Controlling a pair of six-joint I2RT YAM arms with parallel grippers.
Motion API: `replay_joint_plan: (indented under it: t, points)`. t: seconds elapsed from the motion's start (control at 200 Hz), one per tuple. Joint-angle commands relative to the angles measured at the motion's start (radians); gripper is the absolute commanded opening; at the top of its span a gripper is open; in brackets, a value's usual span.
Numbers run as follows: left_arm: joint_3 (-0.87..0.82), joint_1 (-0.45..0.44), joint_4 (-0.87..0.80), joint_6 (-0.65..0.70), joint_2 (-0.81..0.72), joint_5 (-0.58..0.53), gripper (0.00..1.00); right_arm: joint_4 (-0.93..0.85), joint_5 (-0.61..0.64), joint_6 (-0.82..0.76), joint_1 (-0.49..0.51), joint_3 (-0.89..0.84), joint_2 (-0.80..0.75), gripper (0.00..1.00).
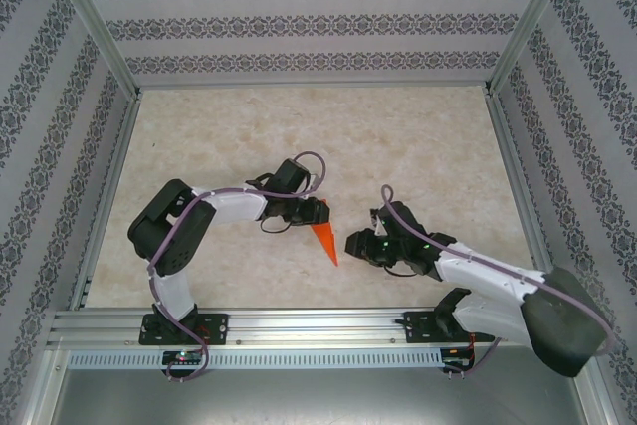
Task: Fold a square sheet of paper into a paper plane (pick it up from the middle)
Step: Fold the wing for the fifth time at the center of the table, then turn over a paper plane at the center of the table.
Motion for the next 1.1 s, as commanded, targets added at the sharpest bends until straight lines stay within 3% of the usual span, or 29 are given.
replay_joint_plan:
  t: [0.0, 0.16, 0.315, 0.345, 0.42, 0.644, 0.844, 1.099]
  points:
    - [0.087, -0.015, -0.181, 0.027, -0.102, -0.118, 0.46, -0.109, 0.153, -0.026, -0.037, 0.015, -0.074, 0.40]
    - [0.143, -0.040, -0.397, -0.015, -0.141, -0.322, 0.57, -0.056, 0.194, -0.024, -0.052, 0.009, -0.131, 0.48]
    - [0.218, -0.102, -0.513, -0.050, -0.099, -0.433, 0.62, -0.001, 0.218, -0.024, -0.053, 0.007, -0.126, 0.55]
    - [0.234, -0.116, -0.519, -0.056, -0.083, -0.439, 0.75, 0.008, 0.219, -0.022, -0.055, 0.008, -0.120, 0.56]
    - [0.298, -0.141, -0.576, -0.074, -0.028, -0.475, 0.79, 0.027, 0.217, -0.020, -0.055, 0.012, -0.102, 0.58]
    - [0.419, -0.182, -0.693, -0.123, 0.103, -0.553, 0.79, 0.056, 0.215, -0.011, -0.055, 0.010, -0.062, 0.59]
    - [0.432, -0.187, -0.719, -0.121, 0.118, -0.580, 0.77, 0.083, 0.211, 0.003, -0.056, -0.002, -0.059, 0.60]
    - [0.316, -0.186, -0.641, -0.116, 0.023, -0.575, 0.56, 0.125, 0.133, -0.024, -0.047, 0.029, 0.002, 0.60]
